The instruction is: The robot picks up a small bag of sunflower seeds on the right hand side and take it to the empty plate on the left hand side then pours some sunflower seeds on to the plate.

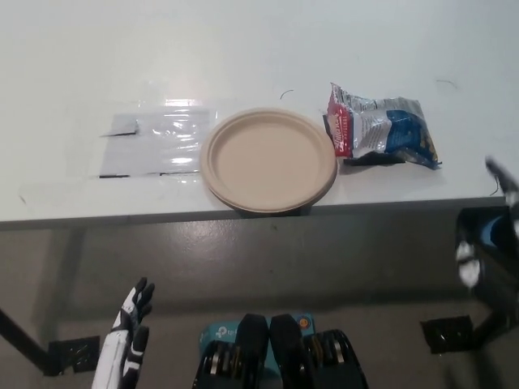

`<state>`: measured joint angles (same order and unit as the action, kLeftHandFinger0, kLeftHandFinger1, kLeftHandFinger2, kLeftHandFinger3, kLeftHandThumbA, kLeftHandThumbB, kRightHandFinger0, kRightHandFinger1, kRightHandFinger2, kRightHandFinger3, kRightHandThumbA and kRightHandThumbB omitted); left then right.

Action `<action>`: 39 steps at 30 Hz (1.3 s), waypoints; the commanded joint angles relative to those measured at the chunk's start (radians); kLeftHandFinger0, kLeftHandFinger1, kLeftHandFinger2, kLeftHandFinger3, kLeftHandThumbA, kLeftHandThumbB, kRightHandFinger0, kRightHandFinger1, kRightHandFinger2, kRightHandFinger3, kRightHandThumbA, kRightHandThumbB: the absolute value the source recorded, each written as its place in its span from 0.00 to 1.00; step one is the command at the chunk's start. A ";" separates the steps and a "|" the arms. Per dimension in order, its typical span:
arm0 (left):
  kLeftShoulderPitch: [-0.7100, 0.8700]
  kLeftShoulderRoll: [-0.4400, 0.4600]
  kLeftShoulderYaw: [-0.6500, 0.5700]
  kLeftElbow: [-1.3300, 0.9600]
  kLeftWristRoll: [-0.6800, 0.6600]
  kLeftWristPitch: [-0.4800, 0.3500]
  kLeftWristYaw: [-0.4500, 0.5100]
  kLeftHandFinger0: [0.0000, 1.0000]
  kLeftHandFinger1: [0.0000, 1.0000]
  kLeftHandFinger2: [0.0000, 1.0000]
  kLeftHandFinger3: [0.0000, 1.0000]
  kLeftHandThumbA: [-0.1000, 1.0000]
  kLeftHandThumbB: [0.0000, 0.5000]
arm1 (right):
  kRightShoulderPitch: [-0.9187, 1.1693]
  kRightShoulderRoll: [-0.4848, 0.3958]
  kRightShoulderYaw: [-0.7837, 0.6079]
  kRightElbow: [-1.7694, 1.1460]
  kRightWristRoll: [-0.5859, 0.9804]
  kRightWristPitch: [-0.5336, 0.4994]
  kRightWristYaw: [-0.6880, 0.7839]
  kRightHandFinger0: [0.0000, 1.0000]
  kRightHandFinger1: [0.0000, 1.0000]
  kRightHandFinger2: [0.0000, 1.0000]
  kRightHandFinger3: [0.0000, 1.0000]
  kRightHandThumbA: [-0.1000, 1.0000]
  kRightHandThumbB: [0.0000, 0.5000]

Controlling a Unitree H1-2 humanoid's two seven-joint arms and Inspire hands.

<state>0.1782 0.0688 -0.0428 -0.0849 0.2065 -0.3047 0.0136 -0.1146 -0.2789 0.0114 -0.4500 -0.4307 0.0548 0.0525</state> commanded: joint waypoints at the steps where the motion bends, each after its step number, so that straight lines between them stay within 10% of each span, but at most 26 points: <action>1: -0.023 0.014 -0.006 0.002 0.038 -0.042 0.011 1.00 1.00 1.00 1.00 1.00 0.15 | -0.136 -0.050 0.010 0.131 -0.102 0.114 0.053 1.00 1.00 1.00 1.00 0.55 0.74; 7: -0.022 0.026 -0.010 0.037 0.042 -0.024 0.003 1.00 1.00 1.00 1.00 1.00 0.16 | -0.315 -0.077 0.072 0.451 -0.169 0.095 0.001 1.00 1.00 1.00 1.00 0.84 0.89; 16: -0.013 0.028 -0.015 0.048 0.046 -0.030 0.006 1.00 1.00 1.00 1.00 1.00 0.15 | -0.460 -0.110 0.169 0.686 -0.233 0.113 0.010 1.00 1.00 1.00 1.00 1.00 1.00; 39: -0.010 0.044 -0.023 0.054 0.039 -0.028 -0.008 1.00 1.00 1.00 1.00 1.00 0.15 | -0.501 -0.075 0.123 0.612 -0.172 0.067 -0.046 1.00 1.00 1.00 1.00 1.00 0.93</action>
<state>0.1610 0.1024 -0.0565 -0.0236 0.2454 -0.3057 0.0111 -0.5601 -0.3462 0.1567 0.2082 -0.6286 0.1582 0.0389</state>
